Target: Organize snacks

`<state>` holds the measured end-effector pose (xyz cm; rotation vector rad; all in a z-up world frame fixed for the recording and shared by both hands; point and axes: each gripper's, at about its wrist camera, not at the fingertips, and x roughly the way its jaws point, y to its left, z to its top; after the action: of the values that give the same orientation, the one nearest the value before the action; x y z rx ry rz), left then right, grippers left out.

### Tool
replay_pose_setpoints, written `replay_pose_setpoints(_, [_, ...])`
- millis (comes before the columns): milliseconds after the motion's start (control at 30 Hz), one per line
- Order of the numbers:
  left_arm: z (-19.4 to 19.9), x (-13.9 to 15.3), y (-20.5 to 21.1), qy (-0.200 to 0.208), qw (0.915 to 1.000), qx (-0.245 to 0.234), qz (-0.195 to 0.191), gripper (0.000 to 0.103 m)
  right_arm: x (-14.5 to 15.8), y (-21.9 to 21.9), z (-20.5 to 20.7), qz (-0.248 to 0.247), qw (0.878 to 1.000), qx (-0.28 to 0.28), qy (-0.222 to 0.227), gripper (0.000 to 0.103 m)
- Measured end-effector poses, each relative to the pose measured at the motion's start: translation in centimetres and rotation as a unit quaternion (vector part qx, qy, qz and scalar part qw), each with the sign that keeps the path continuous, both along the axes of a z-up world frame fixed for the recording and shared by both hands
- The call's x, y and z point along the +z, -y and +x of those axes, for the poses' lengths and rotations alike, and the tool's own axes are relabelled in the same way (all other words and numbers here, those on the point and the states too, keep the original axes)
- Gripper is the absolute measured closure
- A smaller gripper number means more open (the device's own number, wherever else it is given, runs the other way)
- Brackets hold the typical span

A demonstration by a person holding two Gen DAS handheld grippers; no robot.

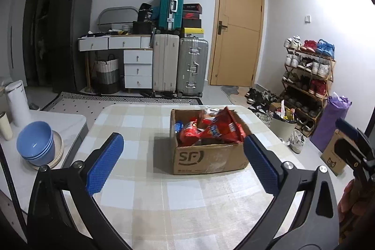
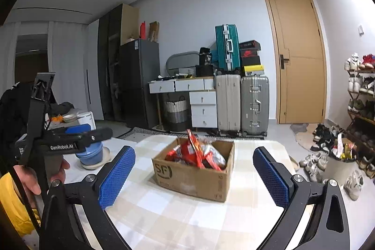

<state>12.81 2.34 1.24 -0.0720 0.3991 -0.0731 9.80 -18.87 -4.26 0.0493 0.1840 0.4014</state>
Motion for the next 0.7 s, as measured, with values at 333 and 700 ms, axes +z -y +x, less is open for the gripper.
replay_pose_setpoints(333, [2.2, -4.7, -2.4, 0.000, 0.9990, 0.043, -0.010, 0.001, -3.1, 0.8, 1.8, 0.031, 0.999, -0.006, -0.008, 0.001])
replay_pose_setpoints(700, [4.4, -9.2, -2.8, -0.006, 0.9977, 0.067, 0.002, 0.001, -6.7, 1.3, 3.9, 0.033, 0.998, -0.036, -0.028, 0.001])
